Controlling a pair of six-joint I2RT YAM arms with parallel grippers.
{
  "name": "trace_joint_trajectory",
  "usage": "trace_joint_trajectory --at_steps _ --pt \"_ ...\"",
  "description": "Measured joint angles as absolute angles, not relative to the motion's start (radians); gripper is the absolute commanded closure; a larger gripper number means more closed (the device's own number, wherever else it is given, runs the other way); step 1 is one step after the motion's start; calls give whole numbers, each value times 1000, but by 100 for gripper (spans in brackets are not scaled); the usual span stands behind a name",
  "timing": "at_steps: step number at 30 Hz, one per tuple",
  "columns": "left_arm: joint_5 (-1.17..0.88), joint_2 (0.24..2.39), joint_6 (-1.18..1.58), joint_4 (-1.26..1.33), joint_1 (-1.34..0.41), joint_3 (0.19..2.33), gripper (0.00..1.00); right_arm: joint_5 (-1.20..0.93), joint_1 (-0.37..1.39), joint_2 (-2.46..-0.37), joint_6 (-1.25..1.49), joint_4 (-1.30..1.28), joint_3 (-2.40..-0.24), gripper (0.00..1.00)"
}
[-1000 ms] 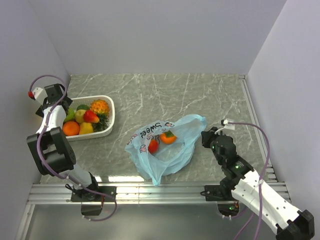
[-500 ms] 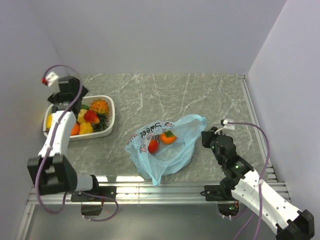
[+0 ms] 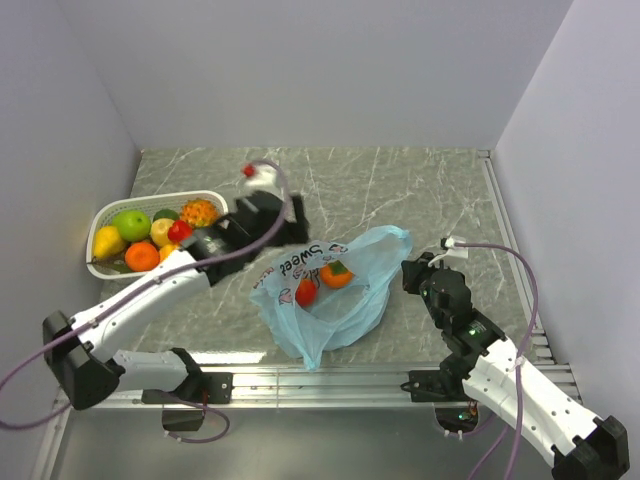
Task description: Untie the knot of the plastic bag and take out the fruit
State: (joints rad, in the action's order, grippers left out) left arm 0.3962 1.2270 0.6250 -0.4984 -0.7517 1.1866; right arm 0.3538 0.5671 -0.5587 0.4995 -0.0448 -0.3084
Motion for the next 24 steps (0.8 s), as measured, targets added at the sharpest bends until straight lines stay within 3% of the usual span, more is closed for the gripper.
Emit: trace_joint_trajectory --at_steps 5,9,15,19,24 --pt "399 1322 651 -561 -1011 1210 10 354 567 -558 500 -45 -308 87" --pt "408 1453 675 -619 -1117 1288 15 354 567 -553 500 -45 -308 87" --pt "443 1663 690 -690 -1205 1419 19 355 567 -538 500 -45 -308 91" --pt "471 1708 697 -723 -1232 1423 19 355 567 -529 500 -45 -308 100" --pt "509 1737 719 -743 -1192 1419 14 355 567 -524 501 -46 -308 100"
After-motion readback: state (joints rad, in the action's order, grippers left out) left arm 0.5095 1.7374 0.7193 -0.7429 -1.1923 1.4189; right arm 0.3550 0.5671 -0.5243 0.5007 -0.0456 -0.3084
